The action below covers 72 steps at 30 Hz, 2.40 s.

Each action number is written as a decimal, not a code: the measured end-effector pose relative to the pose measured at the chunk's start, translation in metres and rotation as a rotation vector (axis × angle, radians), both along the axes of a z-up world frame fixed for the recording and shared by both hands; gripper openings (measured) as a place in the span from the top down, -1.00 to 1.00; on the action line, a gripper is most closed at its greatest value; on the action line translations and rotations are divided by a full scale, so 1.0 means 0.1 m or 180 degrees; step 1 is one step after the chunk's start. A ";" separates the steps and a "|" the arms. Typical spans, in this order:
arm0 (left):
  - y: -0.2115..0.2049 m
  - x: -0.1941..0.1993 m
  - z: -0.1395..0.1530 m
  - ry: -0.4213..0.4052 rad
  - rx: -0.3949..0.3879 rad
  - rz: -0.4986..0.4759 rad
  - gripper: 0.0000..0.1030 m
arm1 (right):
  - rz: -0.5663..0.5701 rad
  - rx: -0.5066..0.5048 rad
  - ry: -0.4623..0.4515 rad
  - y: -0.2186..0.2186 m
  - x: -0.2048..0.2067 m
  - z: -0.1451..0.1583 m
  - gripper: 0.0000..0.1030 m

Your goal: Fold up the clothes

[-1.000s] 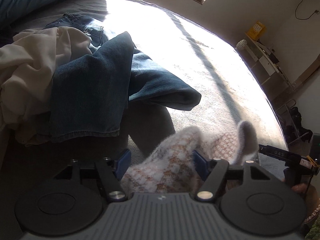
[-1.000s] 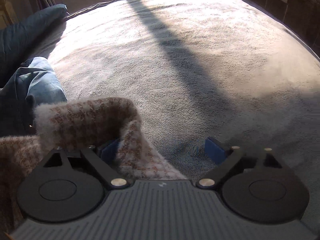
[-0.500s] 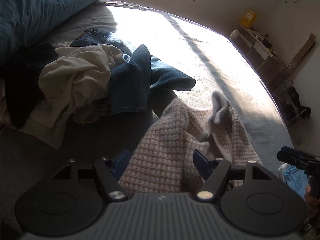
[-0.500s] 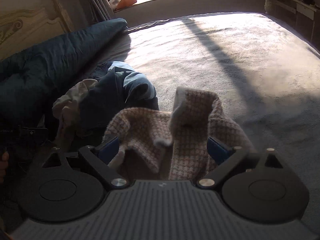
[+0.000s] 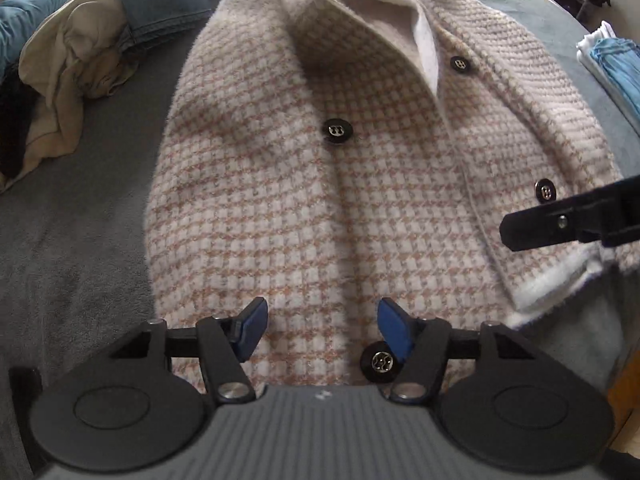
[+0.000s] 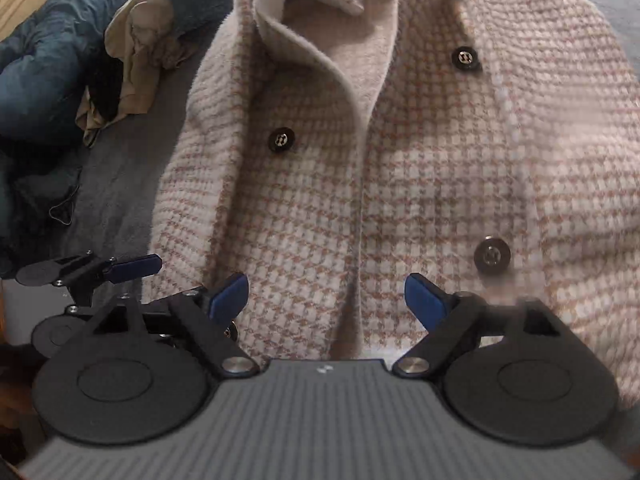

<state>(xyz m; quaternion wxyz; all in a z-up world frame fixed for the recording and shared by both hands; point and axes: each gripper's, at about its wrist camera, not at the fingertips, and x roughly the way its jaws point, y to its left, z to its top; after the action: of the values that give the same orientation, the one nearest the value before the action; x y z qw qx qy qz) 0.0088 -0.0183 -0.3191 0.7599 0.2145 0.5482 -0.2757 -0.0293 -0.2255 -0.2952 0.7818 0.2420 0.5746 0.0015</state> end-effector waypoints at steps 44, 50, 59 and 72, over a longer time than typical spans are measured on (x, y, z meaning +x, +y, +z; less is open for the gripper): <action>-0.03 0.28 0.81 0.0214 -0.1121 0.0408 -0.14 | -0.0117 -0.1320 -0.0064 -0.98 -0.61 -0.08 -0.68; -0.54 -0.07 0.54 0.0477 -0.0926 0.0152 -0.14 | 0.0880 -0.2082 -0.0022 -0.51 -0.34 -0.51 -0.57; -0.92 -0.15 0.33 0.0617 -0.0564 0.0023 -0.14 | 0.0685 -0.1867 -0.0016 -0.91 -0.29 -0.22 0.75; -1.30 -0.04 0.22 0.0836 -0.0603 0.0154 -0.13 | 0.0327 -0.1761 -0.0343 -1.73 -0.21 0.60 0.84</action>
<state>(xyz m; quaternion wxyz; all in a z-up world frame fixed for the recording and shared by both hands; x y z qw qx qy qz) 0.0048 -0.1483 -0.2967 0.7049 0.0908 0.6194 -0.3334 -0.0507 -0.3981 -0.2350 0.8465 -0.0103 0.5223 -0.1029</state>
